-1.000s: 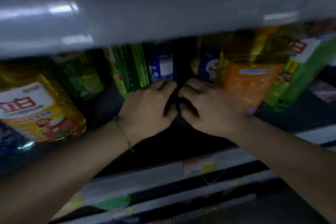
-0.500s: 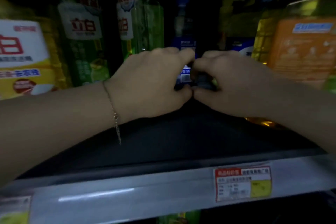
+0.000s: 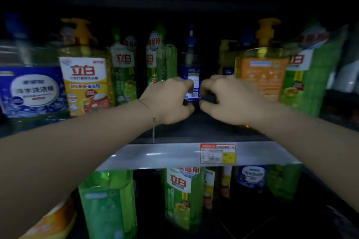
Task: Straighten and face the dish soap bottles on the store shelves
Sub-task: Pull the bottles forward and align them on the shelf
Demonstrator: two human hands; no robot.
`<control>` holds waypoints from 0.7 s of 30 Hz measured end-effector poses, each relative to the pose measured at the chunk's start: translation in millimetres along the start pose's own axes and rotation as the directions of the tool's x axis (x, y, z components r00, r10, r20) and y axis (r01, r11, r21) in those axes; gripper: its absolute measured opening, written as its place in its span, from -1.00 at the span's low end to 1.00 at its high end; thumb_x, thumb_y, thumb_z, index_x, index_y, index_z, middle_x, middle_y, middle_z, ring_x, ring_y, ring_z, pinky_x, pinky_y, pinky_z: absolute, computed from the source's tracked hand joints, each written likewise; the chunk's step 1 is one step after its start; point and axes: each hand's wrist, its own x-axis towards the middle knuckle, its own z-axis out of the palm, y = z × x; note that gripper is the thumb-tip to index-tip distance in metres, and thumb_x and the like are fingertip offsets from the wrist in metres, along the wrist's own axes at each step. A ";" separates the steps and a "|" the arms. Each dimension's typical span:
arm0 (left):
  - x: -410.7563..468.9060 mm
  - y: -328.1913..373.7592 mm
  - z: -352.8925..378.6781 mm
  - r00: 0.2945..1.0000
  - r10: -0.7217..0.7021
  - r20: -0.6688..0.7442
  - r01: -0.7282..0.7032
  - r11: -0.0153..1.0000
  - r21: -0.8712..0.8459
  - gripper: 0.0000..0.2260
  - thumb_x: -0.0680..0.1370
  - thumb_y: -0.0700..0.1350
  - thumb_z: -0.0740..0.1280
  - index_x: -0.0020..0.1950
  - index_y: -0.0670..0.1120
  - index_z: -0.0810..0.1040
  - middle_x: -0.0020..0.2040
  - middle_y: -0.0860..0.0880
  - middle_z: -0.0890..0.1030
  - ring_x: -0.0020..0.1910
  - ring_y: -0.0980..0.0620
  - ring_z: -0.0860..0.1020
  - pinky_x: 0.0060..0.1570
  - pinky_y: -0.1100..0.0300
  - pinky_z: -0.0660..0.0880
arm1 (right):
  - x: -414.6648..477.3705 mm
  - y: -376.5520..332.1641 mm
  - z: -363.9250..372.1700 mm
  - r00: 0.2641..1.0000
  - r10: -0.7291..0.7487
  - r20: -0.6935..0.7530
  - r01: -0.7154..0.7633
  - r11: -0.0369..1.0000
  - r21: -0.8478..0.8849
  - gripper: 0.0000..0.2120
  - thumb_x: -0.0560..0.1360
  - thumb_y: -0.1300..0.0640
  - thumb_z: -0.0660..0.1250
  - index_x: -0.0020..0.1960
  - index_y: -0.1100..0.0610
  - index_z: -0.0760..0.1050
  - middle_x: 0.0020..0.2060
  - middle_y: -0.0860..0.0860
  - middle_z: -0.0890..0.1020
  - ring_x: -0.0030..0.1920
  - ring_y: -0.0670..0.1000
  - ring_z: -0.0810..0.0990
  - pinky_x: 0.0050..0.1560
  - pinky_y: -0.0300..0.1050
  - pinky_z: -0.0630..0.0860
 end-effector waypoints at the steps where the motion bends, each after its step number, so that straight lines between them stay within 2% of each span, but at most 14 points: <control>1: -3.2 5.1 -1.6 1.000 -0.002 0.008 0.002 1.000 0.007 -0.63 0.52 0.10 0.29 0.27 -0.01 0.41 0.13 -0.06 0.49 0.08 -0.11 0.52 -0.16 0.15 0.39 | -6.6 -2.3 -3.0 1.000 0.004 0.016 -0.003 1.000 -0.004 -0.75 0.49 -0.08 0.25 0.07 0.05 0.48 -0.02 -0.02 0.49 -0.09 0.03 0.48 -0.21 -0.10 0.41; 3: -9.5 15.3 -3.8 1.000 -0.007 0.031 0.006 1.000 0.017 -0.61 0.53 0.11 0.28 0.30 -0.02 0.40 0.18 -0.07 0.49 0.11 -0.11 0.51 -0.11 0.13 0.44 | -20.5 -6.6 -7.7 0.999 0.008 0.050 -0.007 1.000 -0.029 -0.72 0.50 -0.09 0.24 0.12 0.05 0.47 0.03 0.00 0.50 -0.08 0.02 0.48 -0.18 -0.07 0.46; 7: -17.8 33.6 -9.6 0.999 0.016 0.028 -0.016 1.000 -0.005 -0.62 0.54 0.11 0.27 0.29 -0.02 0.39 0.18 -0.08 0.49 0.10 -0.11 0.52 -0.07 0.07 0.50 | -41.5 -10.8 -17.5 0.998 0.006 0.066 -0.002 0.998 -0.062 -0.71 0.52 -0.05 0.23 0.17 0.07 0.45 0.02 0.01 0.49 -0.11 0.00 0.43 -0.25 -0.14 0.29; 12: -18.3 48.7 -12.1 0.999 0.032 0.030 -0.032 0.999 -0.007 -0.61 0.55 0.10 0.26 0.32 -0.02 0.38 0.18 -0.07 0.48 0.09 -0.10 0.52 -0.10 0.10 0.49 | -50.8 -8.4 -29.0 0.996 0.044 0.075 -0.039 0.997 -0.061 -0.76 0.52 -0.02 0.23 0.12 0.07 0.45 -0.03 0.01 0.48 -0.13 0.02 0.47 -0.31 -0.14 0.28; 16: -11.9 48.3 -5.5 0.998 0.031 0.052 -0.030 0.999 -0.015 -0.60 0.55 0.11 0.26 0.34 -0.01 0.37 0.22 -0.05 0.46 0.13 -0.09 0.51 -0.11 0.13 0.43 | -49.2 -2.6 -30.9 0.995 0.072 0.075 -0.065 0.993 -0.096 -0.73 0.53 -0.02 0.22 0.18 0.06 0.44 0.04 0.03 0.51 -0.13 0.03 0.46 -0.40 -0.16 0.20; 21: 11.5 44.9 10.8 0.996 0.035 0.077 -0.024 0.991 -0.130 -0.58 0.53 0.15 0.27 0.31 -0.01 0.37 0.21 -0.06 0.48 0.14 -0.10 0.50 -0.02 0.07 0.49 | -40.3 10.5 -21.4 0.992 0.128 0.022 -0.124 0.984 -0.129 -0.74 0.52 -0.04 0.22 0.14 0.06 0.46 0.04 0.02 0.53 -0.11 0.04 0.50 -0.37 -0.15 0.23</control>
